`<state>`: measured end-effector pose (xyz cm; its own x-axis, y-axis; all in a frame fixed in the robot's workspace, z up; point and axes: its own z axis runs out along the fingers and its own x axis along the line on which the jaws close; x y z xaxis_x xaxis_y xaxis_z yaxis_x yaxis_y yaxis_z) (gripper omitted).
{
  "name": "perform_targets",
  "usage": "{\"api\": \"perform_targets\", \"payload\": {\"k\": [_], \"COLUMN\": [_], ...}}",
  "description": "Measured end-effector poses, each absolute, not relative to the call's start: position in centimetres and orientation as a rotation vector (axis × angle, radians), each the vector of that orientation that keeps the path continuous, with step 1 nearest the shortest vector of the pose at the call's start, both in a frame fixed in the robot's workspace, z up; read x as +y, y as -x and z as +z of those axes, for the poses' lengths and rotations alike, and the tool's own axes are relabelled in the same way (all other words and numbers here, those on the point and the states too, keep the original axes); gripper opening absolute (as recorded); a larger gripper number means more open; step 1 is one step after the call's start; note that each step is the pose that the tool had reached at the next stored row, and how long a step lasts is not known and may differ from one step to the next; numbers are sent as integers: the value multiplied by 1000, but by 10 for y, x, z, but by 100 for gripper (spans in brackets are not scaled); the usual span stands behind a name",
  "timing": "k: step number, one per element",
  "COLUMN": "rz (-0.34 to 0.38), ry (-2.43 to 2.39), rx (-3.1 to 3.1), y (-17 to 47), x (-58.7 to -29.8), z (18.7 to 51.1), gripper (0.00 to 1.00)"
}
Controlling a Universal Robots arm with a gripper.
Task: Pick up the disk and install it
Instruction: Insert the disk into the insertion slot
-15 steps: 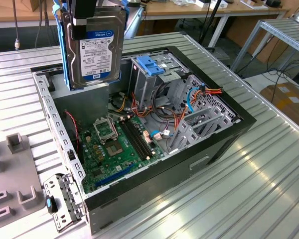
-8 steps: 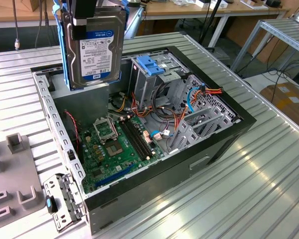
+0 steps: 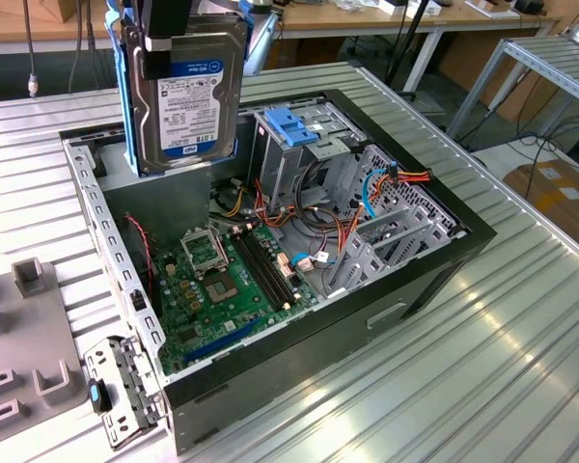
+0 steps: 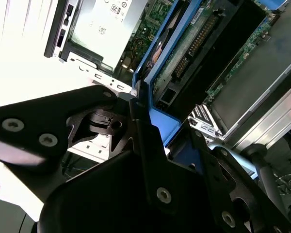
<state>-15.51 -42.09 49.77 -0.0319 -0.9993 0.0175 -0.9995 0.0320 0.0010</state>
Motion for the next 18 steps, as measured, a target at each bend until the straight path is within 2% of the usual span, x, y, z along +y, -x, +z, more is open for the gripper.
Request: {"api": "perform_targets", "payload": {"k": [18], "rz": [18], "ry": [-2176], "rx": [-2247], "y": [147], "x": [-423], "z": [498], "gripper": [37]}}
